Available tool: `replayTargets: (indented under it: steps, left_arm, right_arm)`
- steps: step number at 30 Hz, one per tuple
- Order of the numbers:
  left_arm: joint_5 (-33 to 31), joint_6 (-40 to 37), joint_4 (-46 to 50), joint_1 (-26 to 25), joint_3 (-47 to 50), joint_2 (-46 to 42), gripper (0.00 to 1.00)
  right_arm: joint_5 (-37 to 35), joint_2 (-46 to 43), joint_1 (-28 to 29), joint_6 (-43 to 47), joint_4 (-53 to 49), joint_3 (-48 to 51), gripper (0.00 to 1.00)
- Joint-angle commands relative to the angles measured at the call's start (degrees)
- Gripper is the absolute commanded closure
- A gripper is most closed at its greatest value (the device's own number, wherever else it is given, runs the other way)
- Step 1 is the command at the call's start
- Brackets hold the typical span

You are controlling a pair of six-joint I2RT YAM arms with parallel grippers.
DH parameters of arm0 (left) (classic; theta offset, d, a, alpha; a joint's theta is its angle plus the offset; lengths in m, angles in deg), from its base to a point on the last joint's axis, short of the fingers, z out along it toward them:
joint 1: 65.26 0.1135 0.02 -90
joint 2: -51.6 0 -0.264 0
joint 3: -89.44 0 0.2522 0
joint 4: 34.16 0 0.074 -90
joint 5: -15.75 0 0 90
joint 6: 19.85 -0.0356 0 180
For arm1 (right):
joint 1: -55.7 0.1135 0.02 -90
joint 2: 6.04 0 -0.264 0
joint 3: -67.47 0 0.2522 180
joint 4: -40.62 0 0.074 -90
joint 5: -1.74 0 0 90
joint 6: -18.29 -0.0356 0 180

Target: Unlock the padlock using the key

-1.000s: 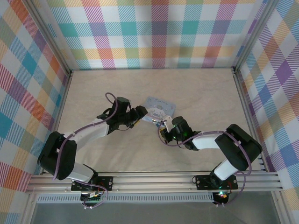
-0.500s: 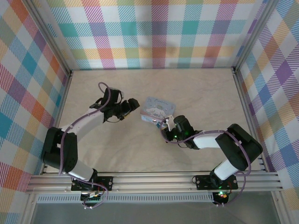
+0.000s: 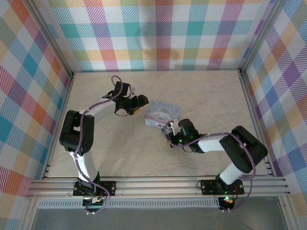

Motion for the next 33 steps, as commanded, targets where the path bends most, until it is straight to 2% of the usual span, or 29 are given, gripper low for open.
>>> replayTargets:
  steps: [1, 17, 23, 33]
  left_arm:
    - [3.71, -1.48, -0.38, -0.71, -2.64, 2.92, 0.28]
    - [3.61, -1.66, -1.28, -3.47, 0.03, 6.97, 0.34]
    - [1.40, -1.79, -0.98, -3.47, 1.64, 6.08, 0.39]
    - [-1.83, -1.93, -0.39, -3.47, 4.18, 3.94, 0.42]
  right_arm:
    - [1.58, 0.84, -0.41, -0.75, -1.05, -0.95, 1.00]
    - [1.75, 0.63, -0.86, -1.12, -1.57, -1.12, 1.00]
    - [2.26, 0.11, -1.24, -1.09, -1.52, -0.96, 0.92]
    - [1.50, -4.89, -2.29, -0.84, -4.07, 0.18, 0.70]
